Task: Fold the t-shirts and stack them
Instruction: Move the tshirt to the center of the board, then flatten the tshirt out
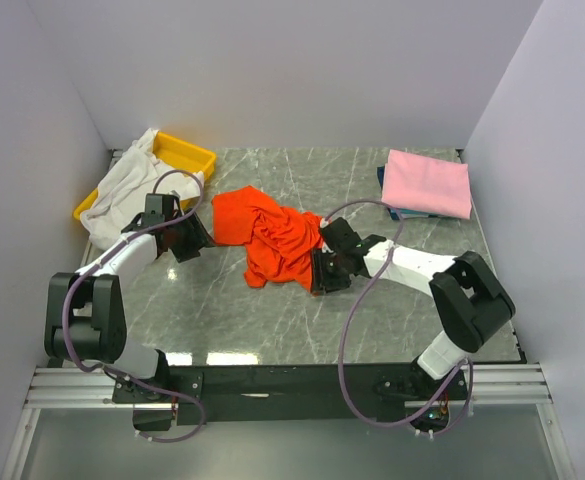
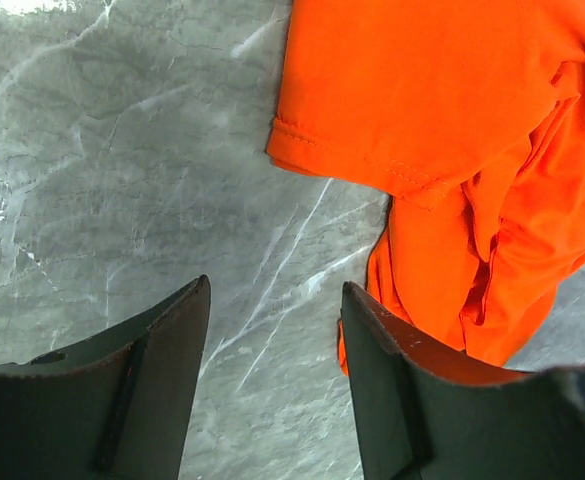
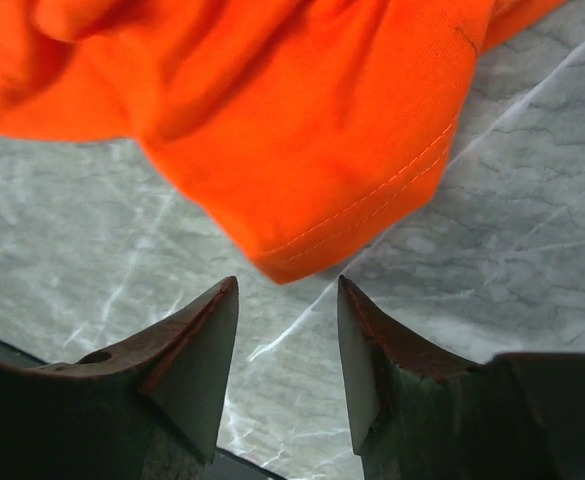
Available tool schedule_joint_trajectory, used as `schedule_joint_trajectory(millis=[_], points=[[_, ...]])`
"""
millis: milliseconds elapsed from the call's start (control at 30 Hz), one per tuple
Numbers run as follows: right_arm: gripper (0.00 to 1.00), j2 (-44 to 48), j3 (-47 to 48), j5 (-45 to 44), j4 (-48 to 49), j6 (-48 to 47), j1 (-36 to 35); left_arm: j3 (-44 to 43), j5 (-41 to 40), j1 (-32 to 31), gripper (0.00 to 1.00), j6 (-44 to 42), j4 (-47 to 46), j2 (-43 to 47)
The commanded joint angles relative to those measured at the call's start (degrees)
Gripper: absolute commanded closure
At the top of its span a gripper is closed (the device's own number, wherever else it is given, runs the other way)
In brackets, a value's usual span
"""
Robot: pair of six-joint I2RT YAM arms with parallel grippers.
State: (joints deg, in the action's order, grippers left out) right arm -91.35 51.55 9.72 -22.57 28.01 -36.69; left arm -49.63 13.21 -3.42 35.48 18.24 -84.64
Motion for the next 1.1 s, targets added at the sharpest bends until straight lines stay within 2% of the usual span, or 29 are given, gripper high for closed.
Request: schedule_joint_trajectory(millis=[0,167,267,367,467,500,567,867,1067], points=[[0.5,-2.3,3.0,-0.4,0.2,-0.4,-0.5,-1.3,1.7,-0.1,0.39,-2.0,-1.2,0.4],[0.52,-4.4,4.7,-0.5,-0.6,-1.1,-1.1,-1.4,1.7,-0.1,0.4,-2.9,-0.4,0.1],[0.58,-5.6,5.8,-0.4,-1.3,-1.5,-1.5,-1.4,1.8,-0.1,0.4,-2.9,-0.7,-0.3],[0.73,-6.9,7.1,-1.0,-2.7,-1.6,-1.7,-1.5,1.6,-0.1,0.41,-3.0,-1.7,-1.7],[0.98,-6.9,7.5,-3.0,-4.8,-0.9,-1.6,-3.4,0.2,-0.1,0.42,-4.0,-2.1,-4.1],[1.0,-6.0,7.6,-4.8,-6.0,-0.5,-1.4,-4.0,-0.1,-0.1,0.44,-4.3,-2.1,-6.0],[1.0,-4.4,7.2,-6.0,-6.8,0.5,-0.8,-6.0,-0.8,-0.1,0.45,-5.0,-2.5,-8.3],[1.0,3.8,4.2,-4.4,-9.0,0.6,10.5,-13.5,0.4,-2.5,0.49,-4.4,-5.5,-17.7],[1.0,5.5,4.1,-4.6,-9.9,-0.3,12.7,-17.8,-4.9,-3.6,0.56,-5.6,-2.5,-23.6]])
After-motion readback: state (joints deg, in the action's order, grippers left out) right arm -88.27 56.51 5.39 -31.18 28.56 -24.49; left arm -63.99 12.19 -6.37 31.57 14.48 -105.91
